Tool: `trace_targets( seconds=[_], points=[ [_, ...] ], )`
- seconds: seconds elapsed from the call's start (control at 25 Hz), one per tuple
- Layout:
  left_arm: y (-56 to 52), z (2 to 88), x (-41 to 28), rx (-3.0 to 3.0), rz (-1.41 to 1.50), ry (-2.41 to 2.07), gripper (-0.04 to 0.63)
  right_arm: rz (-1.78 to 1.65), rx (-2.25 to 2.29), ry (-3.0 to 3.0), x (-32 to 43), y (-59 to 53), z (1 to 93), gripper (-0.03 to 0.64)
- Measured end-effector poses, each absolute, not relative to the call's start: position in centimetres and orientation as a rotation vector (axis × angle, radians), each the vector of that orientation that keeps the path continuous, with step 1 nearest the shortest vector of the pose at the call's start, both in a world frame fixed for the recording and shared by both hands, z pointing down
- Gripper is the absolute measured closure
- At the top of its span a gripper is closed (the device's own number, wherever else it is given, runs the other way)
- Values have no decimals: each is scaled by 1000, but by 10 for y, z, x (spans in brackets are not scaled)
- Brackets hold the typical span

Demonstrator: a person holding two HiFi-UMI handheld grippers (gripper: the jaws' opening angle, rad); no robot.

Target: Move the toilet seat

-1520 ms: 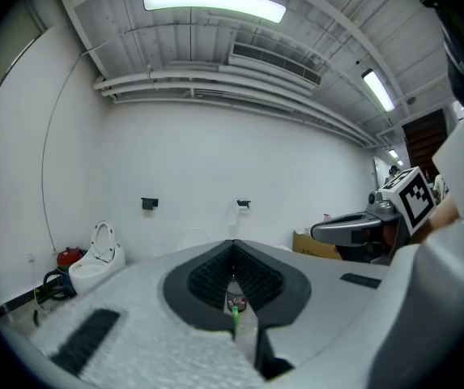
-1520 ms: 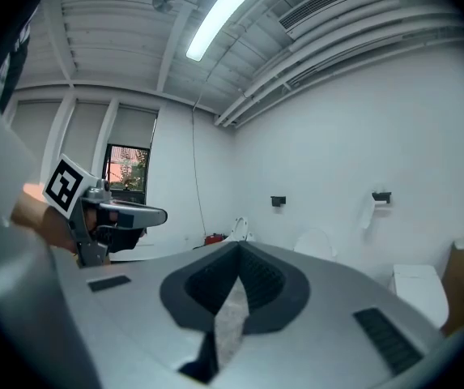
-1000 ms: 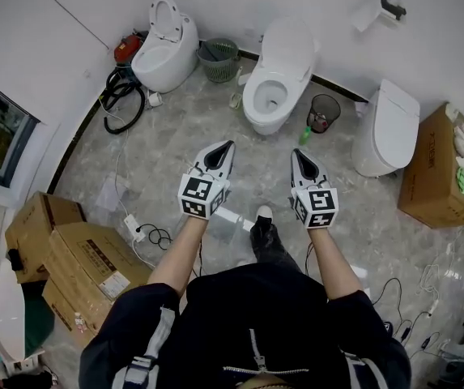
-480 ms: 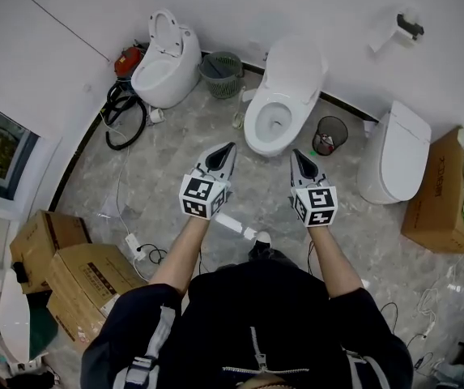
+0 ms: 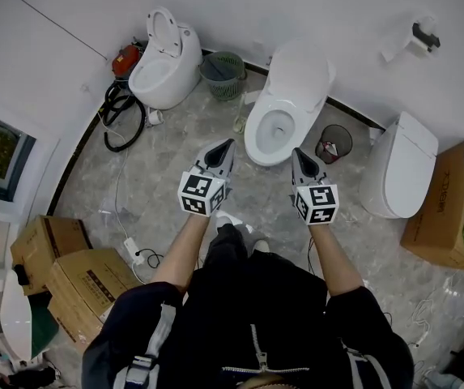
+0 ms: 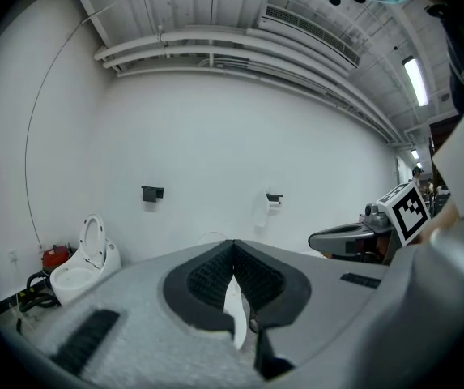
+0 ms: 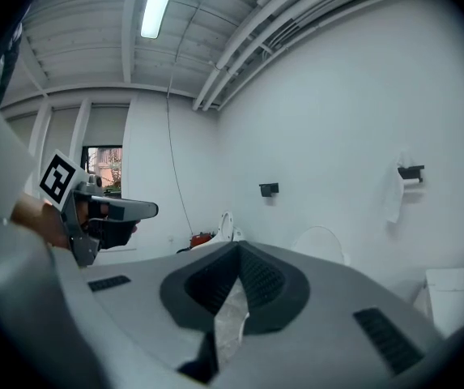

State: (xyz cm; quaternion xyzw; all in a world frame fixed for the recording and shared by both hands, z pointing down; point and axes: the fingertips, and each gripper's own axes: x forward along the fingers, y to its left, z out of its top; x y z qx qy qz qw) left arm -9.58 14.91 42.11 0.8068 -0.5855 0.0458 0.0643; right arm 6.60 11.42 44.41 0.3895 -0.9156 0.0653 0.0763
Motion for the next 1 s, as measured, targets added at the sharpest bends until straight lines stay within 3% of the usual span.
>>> trace_targets(
  seconds=[1.0],
  points=[
    [-202,454,-191,2705,210,-1163,591,375,1713,-2390,-29,-166,464,624]
  ],
)
